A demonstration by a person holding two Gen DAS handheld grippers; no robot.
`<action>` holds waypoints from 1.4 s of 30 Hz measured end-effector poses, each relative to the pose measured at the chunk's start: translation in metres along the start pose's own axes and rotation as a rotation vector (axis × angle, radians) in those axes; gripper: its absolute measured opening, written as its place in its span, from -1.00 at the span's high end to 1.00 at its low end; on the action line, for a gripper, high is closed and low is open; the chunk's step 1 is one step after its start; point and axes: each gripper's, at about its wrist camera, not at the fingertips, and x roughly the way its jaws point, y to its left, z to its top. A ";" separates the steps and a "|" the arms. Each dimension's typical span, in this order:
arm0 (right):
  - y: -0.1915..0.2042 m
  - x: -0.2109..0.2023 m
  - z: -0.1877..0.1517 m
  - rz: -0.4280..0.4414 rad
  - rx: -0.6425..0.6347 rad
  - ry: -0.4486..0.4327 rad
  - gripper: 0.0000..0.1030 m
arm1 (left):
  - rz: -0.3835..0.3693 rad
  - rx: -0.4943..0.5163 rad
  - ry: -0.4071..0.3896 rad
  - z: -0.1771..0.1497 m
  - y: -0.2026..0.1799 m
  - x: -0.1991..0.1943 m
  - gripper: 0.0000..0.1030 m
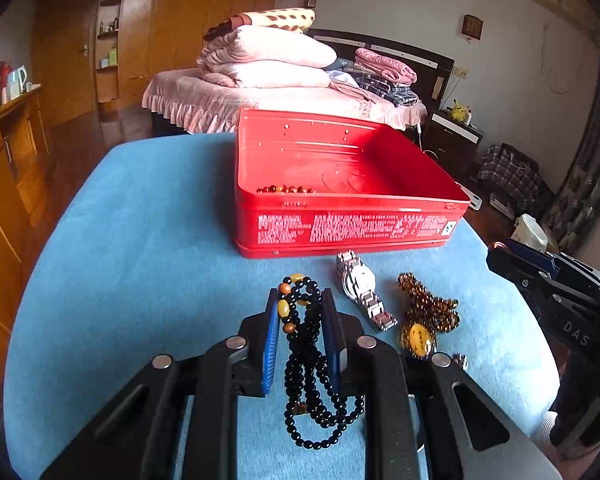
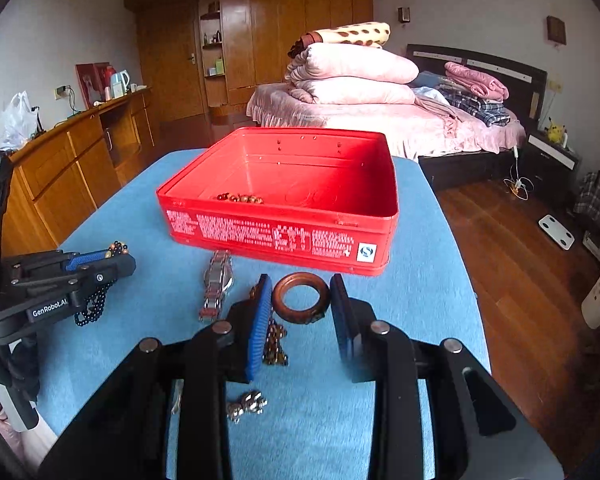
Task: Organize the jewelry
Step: 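Carry the black necklace and brown ring over the red tin, then open both grippers over the red tin, dropping necklace and ring inside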
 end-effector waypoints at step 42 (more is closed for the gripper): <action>-0.027 0.105 0.084 -0.031 0.093 0.090 0.21 | -0.014 0.030 -0.028 0.103 -0.001 0.070 0.11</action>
